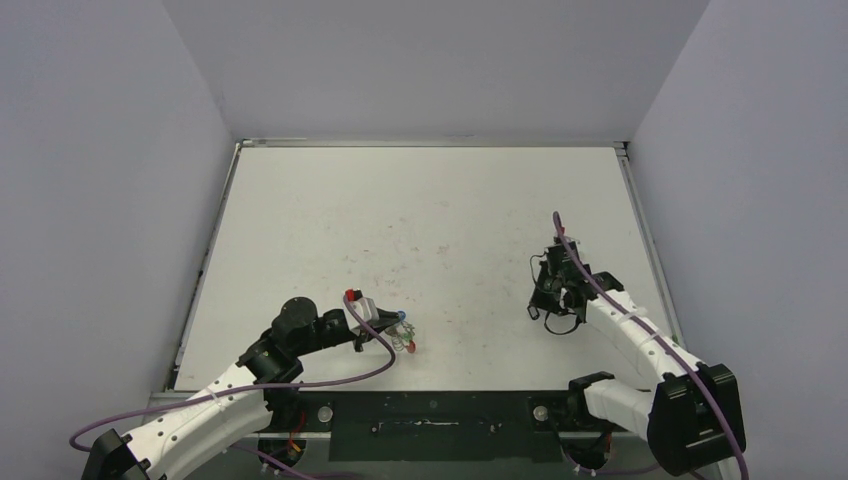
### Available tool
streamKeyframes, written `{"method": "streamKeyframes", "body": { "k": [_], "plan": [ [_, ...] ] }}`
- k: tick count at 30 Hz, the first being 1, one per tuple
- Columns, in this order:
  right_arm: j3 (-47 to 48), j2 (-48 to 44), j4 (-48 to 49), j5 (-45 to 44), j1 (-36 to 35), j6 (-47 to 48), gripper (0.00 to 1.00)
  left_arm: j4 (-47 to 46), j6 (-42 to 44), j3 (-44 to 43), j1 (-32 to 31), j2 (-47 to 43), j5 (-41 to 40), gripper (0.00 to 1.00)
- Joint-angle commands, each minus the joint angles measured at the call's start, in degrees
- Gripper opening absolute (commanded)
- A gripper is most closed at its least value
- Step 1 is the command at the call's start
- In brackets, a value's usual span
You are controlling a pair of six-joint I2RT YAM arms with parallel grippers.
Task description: Put the keys on the keyring
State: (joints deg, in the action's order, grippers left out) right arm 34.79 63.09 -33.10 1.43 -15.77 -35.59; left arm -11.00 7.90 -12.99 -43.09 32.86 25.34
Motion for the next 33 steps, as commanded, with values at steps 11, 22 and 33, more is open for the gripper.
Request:
{"method": "streamKeyframes", "body": {
  "k": [11,22,33],
  "plan": [
    [9.59,14.50,3.97,4.42,-16.09,6.63,0.01,-3.57,0.23,-1.33,-0.08,-0.08,1.27,0.00],
    [15.54,19.25,4.14,1.05,-24.67,8.26,0.41,-2.80,0.23,-1.68,-0.04,-0.43,1.02,0.00],
    [14.36,22.05,10.38,8.15,-24.33,4.12,0.46,-2.35,0.26,-1.86,-0.14,-0.64,1.11,0.00]
  ]
}}
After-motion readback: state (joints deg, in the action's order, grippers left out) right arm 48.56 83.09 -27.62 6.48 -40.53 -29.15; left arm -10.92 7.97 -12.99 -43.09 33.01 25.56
